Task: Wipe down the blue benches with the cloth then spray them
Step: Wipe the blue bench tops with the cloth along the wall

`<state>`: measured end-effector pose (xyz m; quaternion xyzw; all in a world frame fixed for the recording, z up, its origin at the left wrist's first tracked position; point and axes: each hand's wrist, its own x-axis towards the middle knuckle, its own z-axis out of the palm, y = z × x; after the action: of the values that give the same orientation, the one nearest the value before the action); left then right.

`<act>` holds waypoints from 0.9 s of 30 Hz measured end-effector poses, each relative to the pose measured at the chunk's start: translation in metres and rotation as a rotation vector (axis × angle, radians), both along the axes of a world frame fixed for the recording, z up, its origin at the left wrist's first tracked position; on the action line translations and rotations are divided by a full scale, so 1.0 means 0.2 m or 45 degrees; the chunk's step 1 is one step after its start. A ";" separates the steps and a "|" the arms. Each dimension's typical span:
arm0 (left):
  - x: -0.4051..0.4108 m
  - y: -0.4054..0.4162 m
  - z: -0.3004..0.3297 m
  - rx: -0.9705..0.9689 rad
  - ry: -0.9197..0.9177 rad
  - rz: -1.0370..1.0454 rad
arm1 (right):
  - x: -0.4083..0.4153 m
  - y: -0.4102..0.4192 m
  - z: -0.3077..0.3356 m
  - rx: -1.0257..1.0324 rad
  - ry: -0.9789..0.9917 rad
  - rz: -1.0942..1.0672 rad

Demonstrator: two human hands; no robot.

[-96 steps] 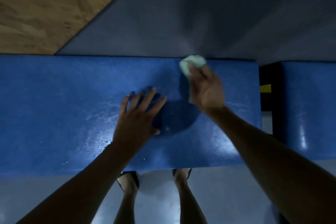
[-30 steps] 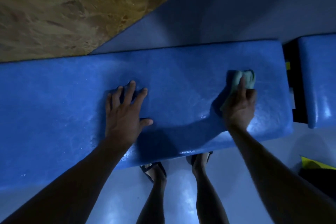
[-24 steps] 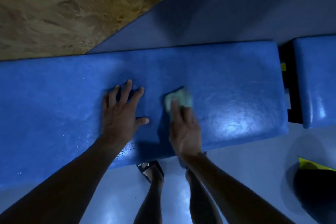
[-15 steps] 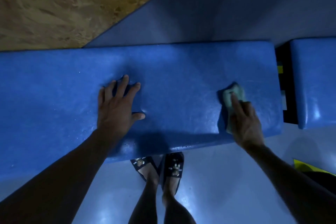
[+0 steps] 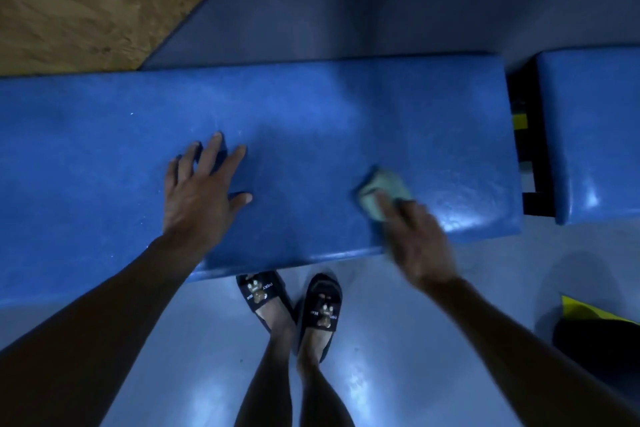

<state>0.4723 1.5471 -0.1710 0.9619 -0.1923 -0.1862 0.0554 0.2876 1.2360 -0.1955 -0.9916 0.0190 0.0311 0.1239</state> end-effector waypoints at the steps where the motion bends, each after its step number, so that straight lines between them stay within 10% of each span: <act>1: -0.04 0.01 0.00 -0.031 -0.021 0.001 | -0.05 -0.14 0.03 -0.005 0.033 -0.146; 6: -0.23 0.04 0.01 -0.102 -0.096 0.025 | -0.05 0.04 -0.02 0.114 0.026 -1.153; 11: -0.34 0.07 0.02 -0.067 -0.108 0.007 | -0.08 0.81 -0.04 0.356 0.012 -0.355; 16: -0.40 0.08 0.02 -0.045 -0.100 0.012 | -0.12 0.35 -0.04 0.255 0.041 0.199; 22: -0.46 0.08 0.01 -0.017 -0.066 0.042 | -0.14 -0.49 0.04 0.009 0.073 -0.678; 27: -0.49 0.14 0.05 -0.021 -0.039 0.045 | 0.01 -0.07 0.00 -0.019 0.065 -1.051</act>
<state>0.3740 1.5747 -0.1616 0.9674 -0.1778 -0.1688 0.0637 0.2886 1.2212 -0.1965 -0.9005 0.4184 0.0031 0.1185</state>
